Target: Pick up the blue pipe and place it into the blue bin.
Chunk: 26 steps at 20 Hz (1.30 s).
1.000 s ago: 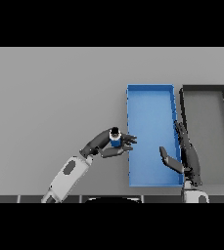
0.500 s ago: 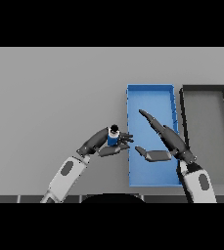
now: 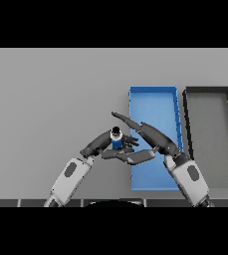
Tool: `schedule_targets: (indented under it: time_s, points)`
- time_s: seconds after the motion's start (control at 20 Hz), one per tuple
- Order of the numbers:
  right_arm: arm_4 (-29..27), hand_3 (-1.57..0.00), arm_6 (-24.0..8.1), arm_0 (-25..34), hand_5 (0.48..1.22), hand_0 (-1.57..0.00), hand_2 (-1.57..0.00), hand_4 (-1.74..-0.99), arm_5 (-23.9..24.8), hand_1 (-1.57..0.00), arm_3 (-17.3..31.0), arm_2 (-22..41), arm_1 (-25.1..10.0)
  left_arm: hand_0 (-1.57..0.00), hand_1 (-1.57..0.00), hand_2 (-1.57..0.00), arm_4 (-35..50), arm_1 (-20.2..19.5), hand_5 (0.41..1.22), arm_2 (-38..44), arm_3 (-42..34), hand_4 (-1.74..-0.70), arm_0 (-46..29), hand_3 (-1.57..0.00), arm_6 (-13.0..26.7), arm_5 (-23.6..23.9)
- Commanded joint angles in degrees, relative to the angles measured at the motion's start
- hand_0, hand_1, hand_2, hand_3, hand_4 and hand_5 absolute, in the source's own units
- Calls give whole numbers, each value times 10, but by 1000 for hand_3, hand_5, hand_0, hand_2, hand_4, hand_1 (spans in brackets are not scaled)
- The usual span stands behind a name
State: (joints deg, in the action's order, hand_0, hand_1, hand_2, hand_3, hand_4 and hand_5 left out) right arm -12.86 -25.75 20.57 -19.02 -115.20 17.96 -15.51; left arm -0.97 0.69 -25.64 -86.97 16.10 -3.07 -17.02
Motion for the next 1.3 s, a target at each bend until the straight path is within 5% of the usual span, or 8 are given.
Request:
schedule_targets:
  time_s: [0.0,0.3,0.4,0.55,0.7,0.8,0.95,1.25]
  points:
    - [-6,1,-4,22,540,-7,-66,-1223,-2,-16,5,1,3,-1571,-1571,-1571,3,2,1221,6,9,-1469,6,-1571,7,-4]
    - [-4,-44,-26,92,497,-69,-166,-1204,-25,-108,73,12,26,-1571,-1571,-1571,-24,4,1221,11,-6,-1465,-3,-1571,13,-5]
    - [0,-242,-20,95,485,-323,-377,-1278,-37,-362,85,22,33,-1571,-1571,-1571,-28,10,1221,13,0,-1517,-6,-1571,11,-7]
    - [-2,-762,-8,105,518,-876,-910,-1467,-39,-877,93,26,46,-1571,-1571,-1571,-42,11,1221,11,-8,-1622,-6,-1571,44,-5]
    - [-12,-1021,-17,99,650,-1215,-1233,-1581,-33,-1215,101,29,59,-1571,-1571,-1571,-26,16,1221,23,-3,-1677,-14,-1523,26,-17]
    - [-19,-1186,-3,98,856,-1343,-1354,-1628,-25,-1343,99,33,67,-1571,-1571,-1571,-16,25,1221,25,-5,-1699,-18,-1502,15,-24]
    - [-10,-1357,32,89,1034,-1454,-1460,-1680,-19,-1454,93,51,60,-1571,-1571,-1571,-18,30,1221,33,-6,-1718,-14,-1441,34,-35]
    - [-8,-1515,45,89,1172,-1540,-1542,-1725,3,-1540,91,54,62,-1571,-1571,-1571,-37,33,1221,38,-10,-1731,-16,-1422,22,-31]
